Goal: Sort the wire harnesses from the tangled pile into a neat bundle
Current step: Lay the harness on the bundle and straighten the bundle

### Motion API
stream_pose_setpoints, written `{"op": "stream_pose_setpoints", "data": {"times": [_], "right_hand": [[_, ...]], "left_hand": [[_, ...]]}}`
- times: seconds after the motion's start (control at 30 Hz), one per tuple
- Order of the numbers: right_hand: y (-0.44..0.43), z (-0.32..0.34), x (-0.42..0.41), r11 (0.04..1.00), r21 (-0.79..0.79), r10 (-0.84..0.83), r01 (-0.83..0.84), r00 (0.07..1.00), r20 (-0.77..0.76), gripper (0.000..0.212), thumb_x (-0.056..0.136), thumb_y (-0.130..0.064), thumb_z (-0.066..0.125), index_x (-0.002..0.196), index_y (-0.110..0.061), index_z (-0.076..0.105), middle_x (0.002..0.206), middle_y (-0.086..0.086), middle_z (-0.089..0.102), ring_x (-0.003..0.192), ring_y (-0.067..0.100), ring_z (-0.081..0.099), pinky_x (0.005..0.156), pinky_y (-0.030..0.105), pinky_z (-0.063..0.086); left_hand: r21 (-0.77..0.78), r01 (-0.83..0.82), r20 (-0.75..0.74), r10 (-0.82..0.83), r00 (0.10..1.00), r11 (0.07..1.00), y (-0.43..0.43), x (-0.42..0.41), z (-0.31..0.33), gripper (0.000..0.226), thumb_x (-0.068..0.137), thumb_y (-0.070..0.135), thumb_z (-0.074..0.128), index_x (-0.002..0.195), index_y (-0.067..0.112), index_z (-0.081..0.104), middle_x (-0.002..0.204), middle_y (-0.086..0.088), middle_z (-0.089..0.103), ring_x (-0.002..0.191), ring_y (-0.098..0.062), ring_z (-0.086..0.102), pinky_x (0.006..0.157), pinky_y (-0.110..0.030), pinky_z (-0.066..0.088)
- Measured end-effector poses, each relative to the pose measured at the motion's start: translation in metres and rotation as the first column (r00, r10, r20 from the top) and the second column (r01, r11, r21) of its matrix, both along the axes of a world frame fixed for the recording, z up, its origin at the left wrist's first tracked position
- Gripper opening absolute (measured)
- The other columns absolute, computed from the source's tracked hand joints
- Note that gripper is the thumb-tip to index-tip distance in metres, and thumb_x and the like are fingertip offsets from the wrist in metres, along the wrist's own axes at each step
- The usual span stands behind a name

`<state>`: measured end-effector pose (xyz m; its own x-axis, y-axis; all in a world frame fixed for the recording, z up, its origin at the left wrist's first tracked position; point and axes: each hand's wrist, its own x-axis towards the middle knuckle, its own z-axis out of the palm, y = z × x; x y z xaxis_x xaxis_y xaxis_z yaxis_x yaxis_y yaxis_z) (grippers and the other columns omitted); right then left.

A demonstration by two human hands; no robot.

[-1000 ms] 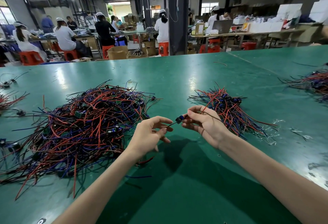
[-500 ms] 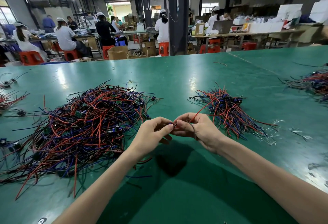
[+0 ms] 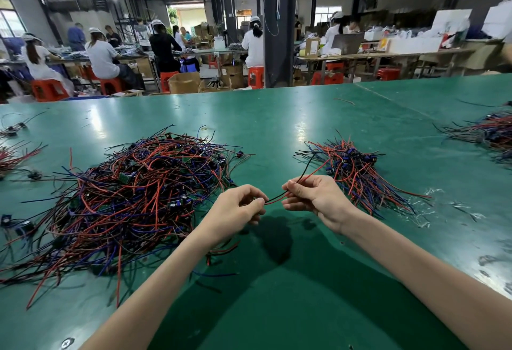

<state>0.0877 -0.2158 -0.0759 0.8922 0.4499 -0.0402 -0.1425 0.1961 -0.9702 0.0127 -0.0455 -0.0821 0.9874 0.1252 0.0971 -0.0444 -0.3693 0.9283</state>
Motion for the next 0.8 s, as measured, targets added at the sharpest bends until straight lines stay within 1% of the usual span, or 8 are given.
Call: {"op": "stream_pose_setpoints", "data": {"times": [0.07, 0.17, 0.2, 0.27, 0.33, 0.5, 0.63, 0.8], "right_hand": [[0.001, -0.001, -0.001, 1.000, -0.018, -0.011, 0.012, 1.000, 0.019, 0.010, 0.087, 0.001, 0.059, 0.077, 0.003, 0.062, 0.057, 0.009, 0.061, 0.046, 0.016, 0.064, 0.048, 0.022, 0.055], [0.002, -0.002, -0.003, 0.999, -0.035, -0.015, 0.017, 0.998, 0.054, 0.009, 0.084, 0.004, 0.061, 0.075, 0.001, 0.061, 0.054, 0.008, 0.062, 0.046, 0.015, 0.063, 0.048, 0.023, 0.055], [0.003, -0.003, -0.004, 0.999, -0.039, -0.013, 0.016, 0.998, 0.068, 0.009, 0.084, 0.004, 0.062, 0.075, 0.001, 0.061, 0.054, 0.007, 0.062, 0.046, 0.016, 0.064, 0.048, 0.023, 0.055], [0.003, -0.004, -0.005, 0.999, -0.052, -0.008, 0.013, 0.995, 0.097, 0.009, 0.084, 0.005, 0.062, 0.075, 0.002, 0.061, 0.054, 0.007, 0.062, 0.047, 0.016, 0.064, 0.049, 0.023, 0.056], [0.003, -0.004, -0.006, 0.998, -0.061, -0.008, 0.015, 0.994, 0.111, 0.009, 0.084, 0.006, 0.062, 0.075, 0.002, 0.060, 0.054, 0.007, 0.062, 0.047, 0.016, 0.064, 0.049, 0.023, 0.056], [0.003, -0.005, -0.005, 0.998, -0.061, -0.011, 0.018, 0.993, 0.120, 0.010, 0.084, 0.007, 0.060, 0.075, 0.002, 0.060, 0.052, 0.006, 0.062, 0.047, 0.016, 0.064, 0.050, 0.023, 0.056], [0.003, -0.004, -0.005, 0.998, -0.055, -0.002, 0.009, 0.992, 0.125, 0.012, 0.085, 0.007, 0.059, 0.075, 0.002, 0.059, 0.052, 0.006, 0.062, 0.047, 0.014, 0.064, 0.051, 0.022, 0.056], [0.004, -0.003, -0.007, 0.999, -0.036, -0.010, 0.015, 0.990, 0.141, 0.012, 0.087, 0.005, 0.058, 0.075, 0.002, 0.059, 0.052, 0.007, 0.062, 0.046, 0.015, 0.063, 0.050, 0.023, 0.056]], "left_hand": [[0.032, -0.009, -0.009, 0.009, 1.000, 0.999, -0.002, -0.001, 0.000, 0.020, 0.092, 0.005, 0.053, 0.087, 0.015, 0.069, 0.069, -0.003, 0.065, 0.061, -0.011, 0.061, 0.061, -0.028, 0.056], [-0.005, -0.055, -0.058, 0.055, 0.997, 0.998, -0.004, -0.002, -0.001, 0.024, 0.090, 0.001, 0.048, 0.083, 0.011, 0.069, 0.068, -0.005, 0.065, 0.061, -0.018, 0.062, 0.063, -0.038, 0.056], [-0.023, -0.069, -0.076, 0.067, 0.995, 0.997, -0.005, -0.002, -0.002, 0.025, 0.089, 0.000, 0.046, 0.081, 0.011, 0.067, 0.070, -0.006, 0.066, 0.058, -0.018, 0.062, 0.058, -0.035, 0.054], [-0.033, -0.093, -0.092, 0.089, 0.992, 0.995, -0.007, -0.001, -0.003, 0.027, 0.086, -0.002, 0.044, 0.078, 0.012, 0.065, 0.073, -0.005, 0.068, 0.049, -0.010, 0.058, 0.043, -0.021, 0.044], [-0.044, -0.112, -0.082, 0.108, 0.991, 0.993, -0.009, 0.000, -0.004, 0.029, 0.085, -0.004, 0.043, 0.076, 0.013, 0.065, 0.072, -0.003, 0.068, 0.043, -0.003, 0.053, 0.037, -0.014, 0.036], [-0.135, -0.117, -0.086, 0.106, 0.991, 0.984, -0.009, 0.005, -0.006, 0.027, 0.088, -0.002, 0.048, 0.073, 0.013, 0.065, 0.070, -0.001, 0.068, 0.048, -0.003, 0.050, 0.046, -0.015, 0.039], [-0.171, -0.086, -0.075, 0.074, 0.994, 0.982, -0.009, 0.004, -0.008, 0.015, 0.088, 0.007, 0.062, 0.075, 0.012, 0.064, 0.067, 0.000, 0.064, 0.045, -0.001, 0.048, 0.044, -0.013, 0.037], [-0.081, -0.042, -0.058, 0.037, 0.998, 0.996, -0.007, 0.003, -0.010, 0.011, 0.087, 0.006, 0.065, 0.079, 0.012, 0.068, 0.065, -0.006, 0.057, 0.050, -0.007, 0.044, 0.049, -0.015, 0.038]]}}
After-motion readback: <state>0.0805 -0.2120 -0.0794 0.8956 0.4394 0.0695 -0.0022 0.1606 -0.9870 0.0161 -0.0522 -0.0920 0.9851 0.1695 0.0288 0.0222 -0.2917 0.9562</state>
